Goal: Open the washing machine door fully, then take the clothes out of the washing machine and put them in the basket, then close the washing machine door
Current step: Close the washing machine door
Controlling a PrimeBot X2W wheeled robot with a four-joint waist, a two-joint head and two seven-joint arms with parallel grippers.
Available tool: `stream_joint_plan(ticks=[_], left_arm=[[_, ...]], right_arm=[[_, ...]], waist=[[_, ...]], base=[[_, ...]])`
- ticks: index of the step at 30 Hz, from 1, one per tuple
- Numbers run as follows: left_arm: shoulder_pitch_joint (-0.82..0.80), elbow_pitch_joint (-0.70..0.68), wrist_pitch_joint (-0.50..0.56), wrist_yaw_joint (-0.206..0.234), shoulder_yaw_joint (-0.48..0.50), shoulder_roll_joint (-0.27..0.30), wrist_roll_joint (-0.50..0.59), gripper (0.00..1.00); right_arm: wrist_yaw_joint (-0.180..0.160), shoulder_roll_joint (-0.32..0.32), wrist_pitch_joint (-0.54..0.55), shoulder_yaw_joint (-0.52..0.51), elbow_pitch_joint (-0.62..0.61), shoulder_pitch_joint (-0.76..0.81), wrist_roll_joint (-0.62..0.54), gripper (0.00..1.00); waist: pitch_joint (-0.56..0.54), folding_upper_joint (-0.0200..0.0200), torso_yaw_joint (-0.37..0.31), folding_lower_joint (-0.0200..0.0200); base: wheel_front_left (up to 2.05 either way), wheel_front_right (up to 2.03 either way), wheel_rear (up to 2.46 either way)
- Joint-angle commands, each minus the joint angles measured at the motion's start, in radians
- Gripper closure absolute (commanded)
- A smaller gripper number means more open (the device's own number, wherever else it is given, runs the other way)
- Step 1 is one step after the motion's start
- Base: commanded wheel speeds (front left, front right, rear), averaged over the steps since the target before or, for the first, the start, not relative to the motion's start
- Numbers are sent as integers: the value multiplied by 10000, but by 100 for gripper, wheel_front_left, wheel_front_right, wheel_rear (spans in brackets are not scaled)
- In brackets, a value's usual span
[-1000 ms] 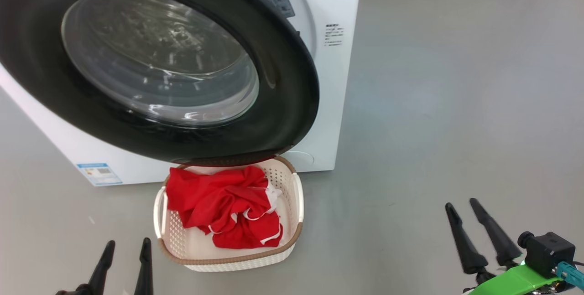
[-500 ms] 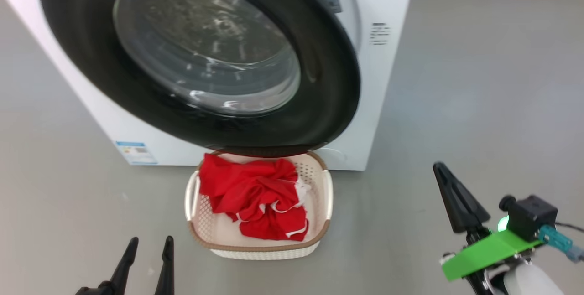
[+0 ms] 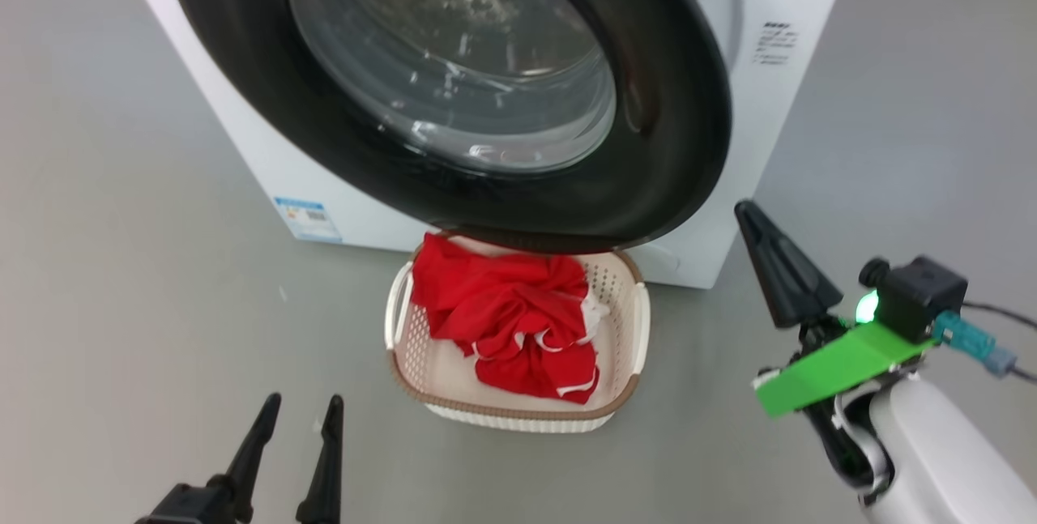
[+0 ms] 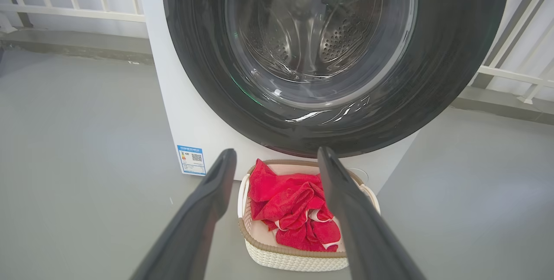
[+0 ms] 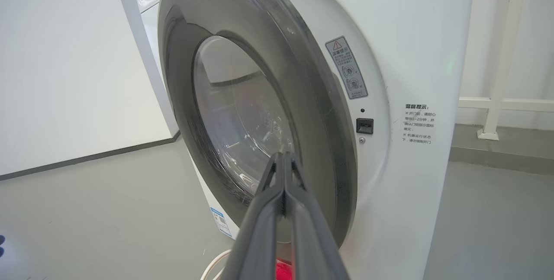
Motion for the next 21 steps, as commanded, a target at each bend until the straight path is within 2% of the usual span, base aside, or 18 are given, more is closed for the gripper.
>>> stream_joint_plan(ticks=[1,21], left_arm=[[-387,-289,-122,-56,271,29,-65,0],[-1197,-344,-122,-56,-349,27,-344,0]], right_arm=[[62,-92,-65,176,-162,-359,117,100],[62,-418,-65,163,1165,-2211,419,100]], waist=[[279,0,242,1],[1377,0,715,1]], base=[[0,0,0],[0,0,0]])
